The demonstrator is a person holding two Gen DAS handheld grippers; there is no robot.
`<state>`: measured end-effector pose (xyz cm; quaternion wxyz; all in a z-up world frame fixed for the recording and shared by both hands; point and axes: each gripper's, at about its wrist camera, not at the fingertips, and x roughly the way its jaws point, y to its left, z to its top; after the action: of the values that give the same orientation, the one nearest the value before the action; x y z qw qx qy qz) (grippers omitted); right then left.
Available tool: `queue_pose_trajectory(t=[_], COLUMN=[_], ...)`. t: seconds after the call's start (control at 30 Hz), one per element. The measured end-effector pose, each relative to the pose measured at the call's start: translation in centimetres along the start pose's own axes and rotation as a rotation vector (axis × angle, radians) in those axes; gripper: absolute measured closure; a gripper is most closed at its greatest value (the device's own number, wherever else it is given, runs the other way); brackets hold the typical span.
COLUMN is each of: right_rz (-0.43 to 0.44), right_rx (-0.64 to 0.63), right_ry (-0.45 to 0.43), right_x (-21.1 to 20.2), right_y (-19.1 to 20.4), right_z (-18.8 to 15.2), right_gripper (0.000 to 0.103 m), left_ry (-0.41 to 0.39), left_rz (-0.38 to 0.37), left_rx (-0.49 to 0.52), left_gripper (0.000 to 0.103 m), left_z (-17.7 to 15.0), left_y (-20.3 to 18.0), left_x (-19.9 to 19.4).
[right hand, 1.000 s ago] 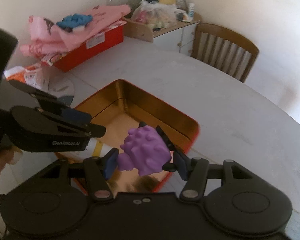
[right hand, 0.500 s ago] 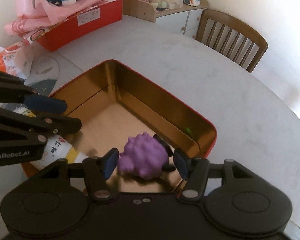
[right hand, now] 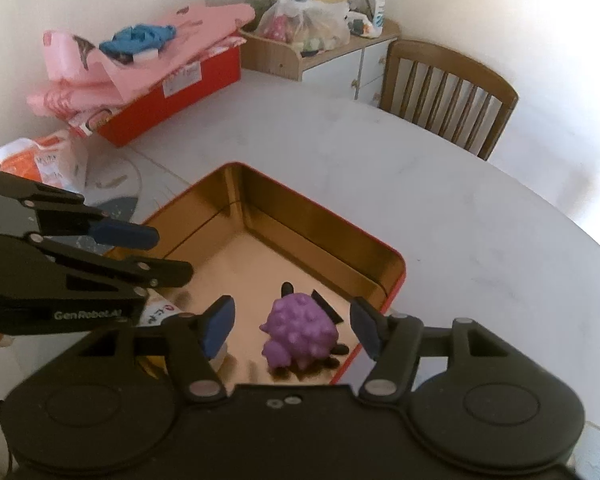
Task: Organize rigid objects
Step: 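Open the right gripper to drop the purple toy while the left releases the bottle, then grasp the white sunglasses with the left gripper while the right gripper grasps the orange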
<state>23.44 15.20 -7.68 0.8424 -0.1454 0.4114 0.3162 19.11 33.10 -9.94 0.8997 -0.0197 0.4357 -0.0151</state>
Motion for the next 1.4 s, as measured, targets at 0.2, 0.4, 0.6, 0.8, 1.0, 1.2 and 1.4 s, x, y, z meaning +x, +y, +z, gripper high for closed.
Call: queue_pose_trajectory(t=[0.2,0.4,0.6,0.8,1.0,1.2,1.4], right_rz=[0.003,0.001,-0.004,-0.019,-0.031,-0.06,-0.086], right_rx=[0.049,0.093,0.132,0.172,0.217,0.249,0.277], right_ry=[-0.041,-0.081,-0.115,-0.14,-0.167,-0.2,-0.216], right_x=[-2.7,-5.7,-8.7,-11.6,-14.2,-16.9,-19.0], right_y=[-0.2,-0.6,-1.1,-2.0,-3.7,-6.0,-8.7], right_z=[-0.7,-2.1,-3.9,-6.0,-8.0,-10.3,-13.1], right_gripper=[0.033,0.027,0.02,0.013,0.005,0.001,0.0], left_ry=[-0.036,-0.078,-0.104,-0.127,-0.152,-0.172,-0.191], left_rz=[0.0,0.0,-0.006,-0.02,-0.031,-0.035,-0.035], left_rx=[0.013,0.032,0.033,0.039,0.046,0.04,0.023], left_gripper=[0.055,0.049,0.043,0.039,0.031,0.022,0.018], left_z=[0.0,-0.2,-0.8,-1.7,-2.4,-3.0,-3.7], left_y=[-1.1,-2.4,-3.8,-5.9,-8.3,-10.6,-12.9], left_x=[-2.0,-4.4,-6.6,-8.6,-10.2,-11.2,-11.8])
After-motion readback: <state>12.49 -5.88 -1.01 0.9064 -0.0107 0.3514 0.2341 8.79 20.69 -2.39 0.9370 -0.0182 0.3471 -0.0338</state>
